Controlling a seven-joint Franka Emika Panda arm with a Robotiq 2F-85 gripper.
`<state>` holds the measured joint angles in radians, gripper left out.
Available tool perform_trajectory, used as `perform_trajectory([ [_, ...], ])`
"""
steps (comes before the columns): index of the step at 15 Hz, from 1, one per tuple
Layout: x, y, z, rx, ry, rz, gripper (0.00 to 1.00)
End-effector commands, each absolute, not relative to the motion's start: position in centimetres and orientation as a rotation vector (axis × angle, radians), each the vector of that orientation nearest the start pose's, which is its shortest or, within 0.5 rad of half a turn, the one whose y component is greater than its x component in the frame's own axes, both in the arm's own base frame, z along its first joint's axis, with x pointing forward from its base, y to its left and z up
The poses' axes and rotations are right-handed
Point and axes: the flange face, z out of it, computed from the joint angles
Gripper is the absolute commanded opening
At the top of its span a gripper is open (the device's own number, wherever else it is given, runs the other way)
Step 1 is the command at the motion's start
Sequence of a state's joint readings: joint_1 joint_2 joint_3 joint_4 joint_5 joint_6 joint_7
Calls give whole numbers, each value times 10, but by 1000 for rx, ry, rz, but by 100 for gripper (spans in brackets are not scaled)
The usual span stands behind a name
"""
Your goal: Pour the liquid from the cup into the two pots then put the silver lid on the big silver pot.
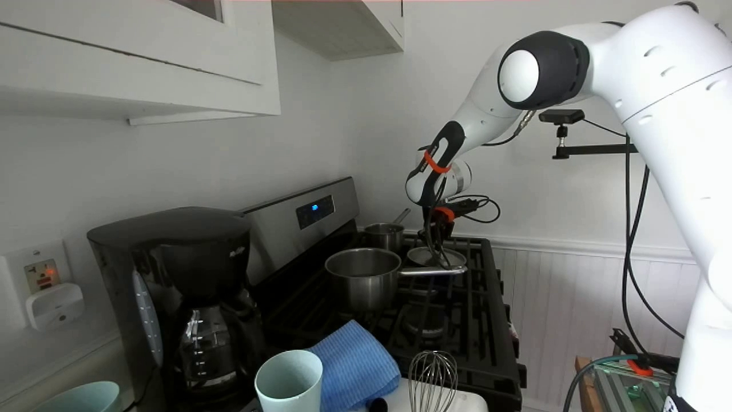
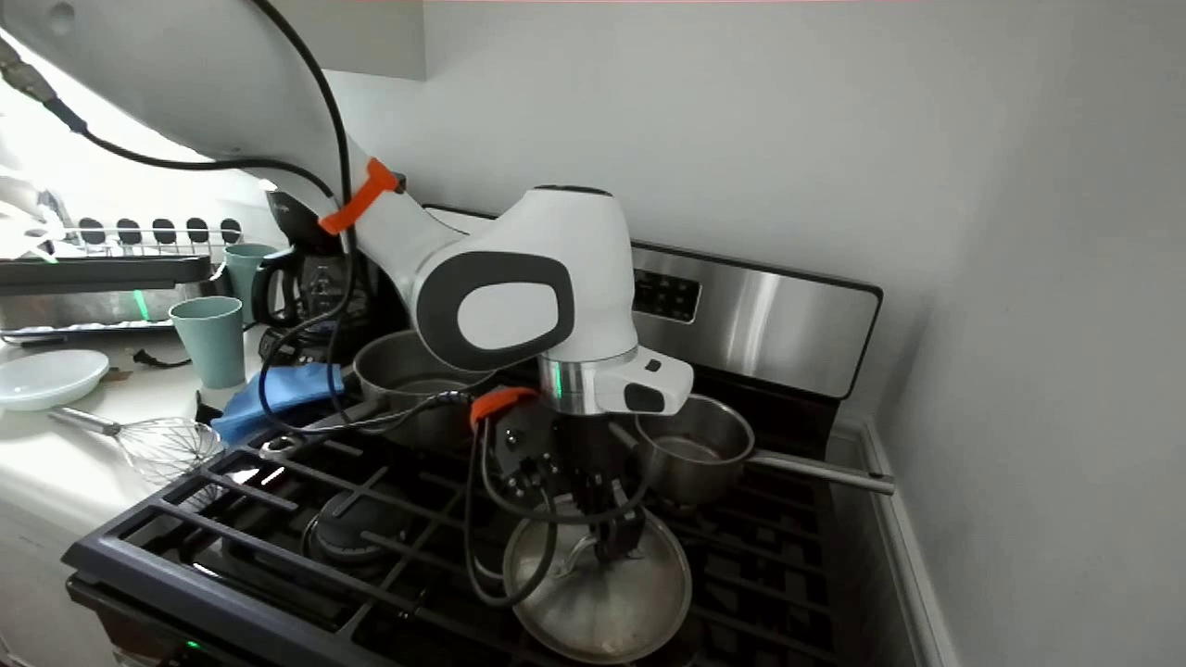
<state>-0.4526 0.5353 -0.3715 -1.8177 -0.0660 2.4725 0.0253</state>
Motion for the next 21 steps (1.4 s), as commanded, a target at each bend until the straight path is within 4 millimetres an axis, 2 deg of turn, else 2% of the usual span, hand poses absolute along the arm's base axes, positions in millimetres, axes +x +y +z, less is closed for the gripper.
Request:
perform_trajectory([
  [1,473,-475,290,-3160,1245,-76,2],
  [6,477,-453,339,-3188,1175,-124,2],
  [10,484,-419,388,-3238,1061,-169,2],
  [13,492,-379,415,-3265,917,-200,2],
  [15,498,-343,425,-3274,807,-226,2],
  [19,510,-267,432,-3297,565,-260,2],
  [21,517,-234,427,-3324,411,-265,2],
])
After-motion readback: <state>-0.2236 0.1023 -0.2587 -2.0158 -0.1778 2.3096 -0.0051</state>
